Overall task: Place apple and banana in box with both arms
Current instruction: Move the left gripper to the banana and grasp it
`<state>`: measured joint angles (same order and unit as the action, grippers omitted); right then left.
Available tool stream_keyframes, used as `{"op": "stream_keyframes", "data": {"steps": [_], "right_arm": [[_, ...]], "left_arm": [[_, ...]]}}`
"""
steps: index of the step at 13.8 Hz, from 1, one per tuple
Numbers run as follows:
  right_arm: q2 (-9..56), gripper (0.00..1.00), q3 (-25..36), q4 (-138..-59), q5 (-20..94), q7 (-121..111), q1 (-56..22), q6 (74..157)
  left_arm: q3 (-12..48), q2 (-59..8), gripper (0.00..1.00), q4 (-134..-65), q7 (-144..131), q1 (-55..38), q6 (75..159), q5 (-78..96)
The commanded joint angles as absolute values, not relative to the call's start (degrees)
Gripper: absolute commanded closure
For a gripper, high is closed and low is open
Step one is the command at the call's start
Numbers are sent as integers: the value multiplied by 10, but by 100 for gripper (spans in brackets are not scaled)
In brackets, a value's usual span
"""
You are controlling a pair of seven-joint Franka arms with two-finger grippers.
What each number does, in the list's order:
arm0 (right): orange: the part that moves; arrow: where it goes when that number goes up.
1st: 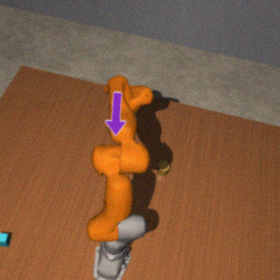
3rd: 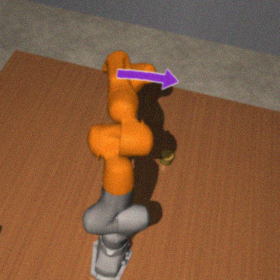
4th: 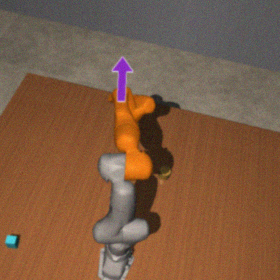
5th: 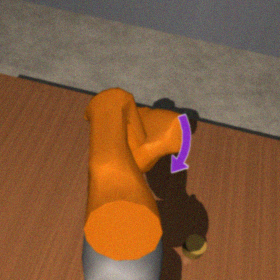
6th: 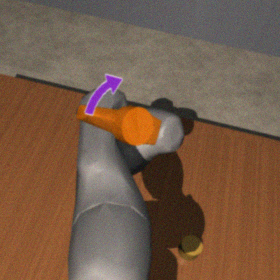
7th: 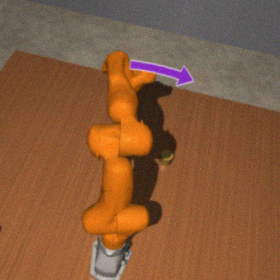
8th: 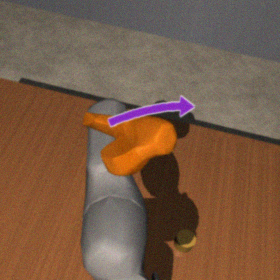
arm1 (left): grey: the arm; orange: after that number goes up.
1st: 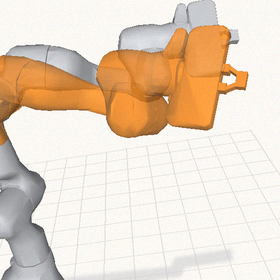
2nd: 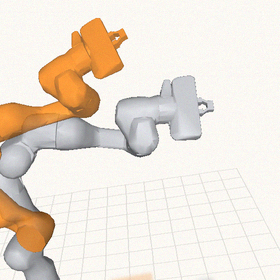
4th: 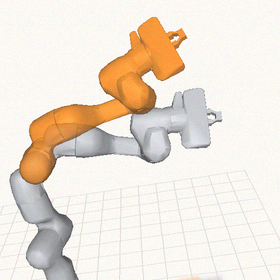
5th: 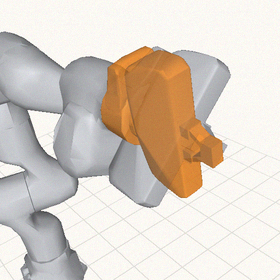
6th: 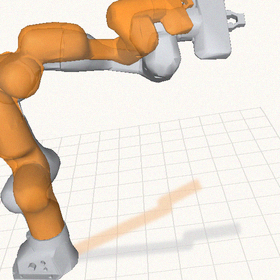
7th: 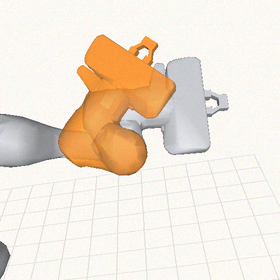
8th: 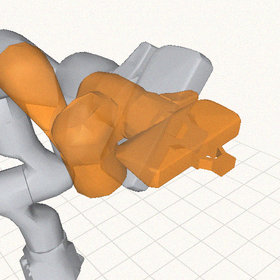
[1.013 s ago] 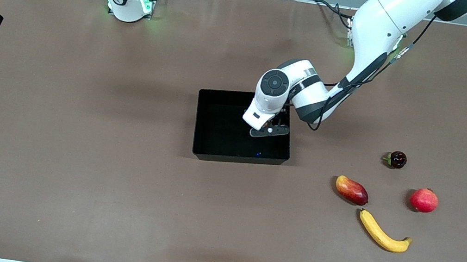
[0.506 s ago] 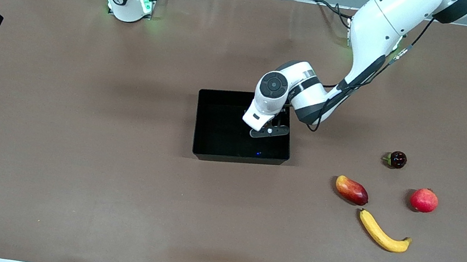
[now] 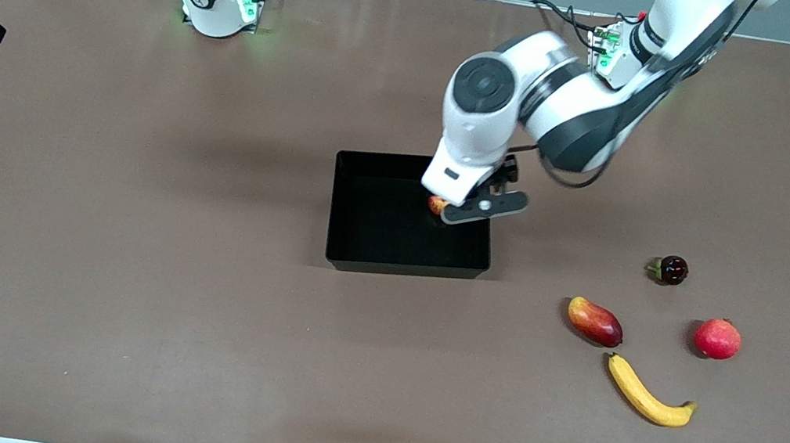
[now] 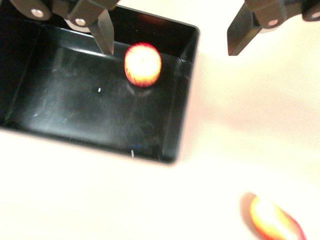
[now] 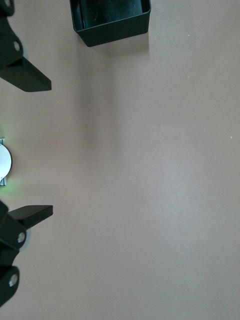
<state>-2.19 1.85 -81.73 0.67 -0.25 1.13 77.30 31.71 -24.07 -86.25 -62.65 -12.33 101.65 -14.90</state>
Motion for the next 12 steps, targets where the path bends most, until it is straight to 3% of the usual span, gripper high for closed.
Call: {"op": "stream_keyframes", "data": {"steps": [1,5,9,12], "right_arm": [[-18,0,14,-809,1,-8,18,768],[-17,0,14,-809,-1,-8,18,767],[-17,0,14,-809,0,-8,18,768],[-17,0,14,-809,-1,-9,18,768]], "left_arm": [[323,-248,0,-845,-520,-15,1014,-127],[317,-276,0,-846,-481,93,1096,-133],[248,-357,0,-841,-448,113,1184,-163],[243,-403,0,-836,-436,114,1203,-168]]}}
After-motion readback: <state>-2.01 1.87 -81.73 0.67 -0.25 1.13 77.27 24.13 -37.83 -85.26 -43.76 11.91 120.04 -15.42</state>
